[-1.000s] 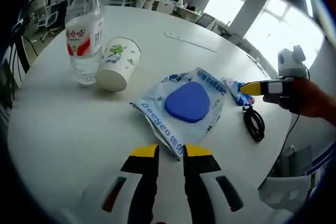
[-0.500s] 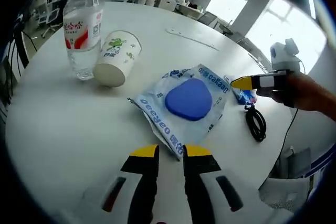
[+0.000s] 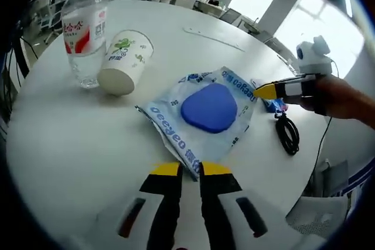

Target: Arrange the tabletop items into an orderly group along one side of the table until the central work area is clear of visible clutter.

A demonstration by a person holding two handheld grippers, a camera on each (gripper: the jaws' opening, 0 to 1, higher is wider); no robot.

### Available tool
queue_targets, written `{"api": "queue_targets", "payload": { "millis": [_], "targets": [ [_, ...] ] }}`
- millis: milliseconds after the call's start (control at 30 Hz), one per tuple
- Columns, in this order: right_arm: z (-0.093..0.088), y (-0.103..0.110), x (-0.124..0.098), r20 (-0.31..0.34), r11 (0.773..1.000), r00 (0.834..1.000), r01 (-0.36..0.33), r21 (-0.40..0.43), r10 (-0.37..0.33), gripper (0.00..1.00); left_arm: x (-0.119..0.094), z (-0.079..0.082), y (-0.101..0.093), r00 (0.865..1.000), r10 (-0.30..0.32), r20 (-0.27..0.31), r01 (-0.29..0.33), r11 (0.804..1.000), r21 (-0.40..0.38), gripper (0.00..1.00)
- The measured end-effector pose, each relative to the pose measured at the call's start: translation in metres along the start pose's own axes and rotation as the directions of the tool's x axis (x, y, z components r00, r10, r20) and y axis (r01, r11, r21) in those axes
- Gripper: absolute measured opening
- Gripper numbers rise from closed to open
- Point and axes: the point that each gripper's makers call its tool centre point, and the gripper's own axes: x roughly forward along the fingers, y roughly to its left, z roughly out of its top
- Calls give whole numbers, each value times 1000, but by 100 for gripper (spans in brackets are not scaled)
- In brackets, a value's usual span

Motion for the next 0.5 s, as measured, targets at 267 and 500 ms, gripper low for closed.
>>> {"api": "queue_targets", "payload": {
  "millis": [267, 500],
  "targets": [
    [-7, 4, -1, -15, 999, 1000, -13, -39, 12, 1, 2, 1, 3, 1000, 10, -12, -10, 1000, 11, 3],
    [-9, 13, -4, -9, 997, 1000, -24, -78, 24, 0, 0, 4, 7, 999, 42, -11, -41, 999, 31, 1]
  ]
}}
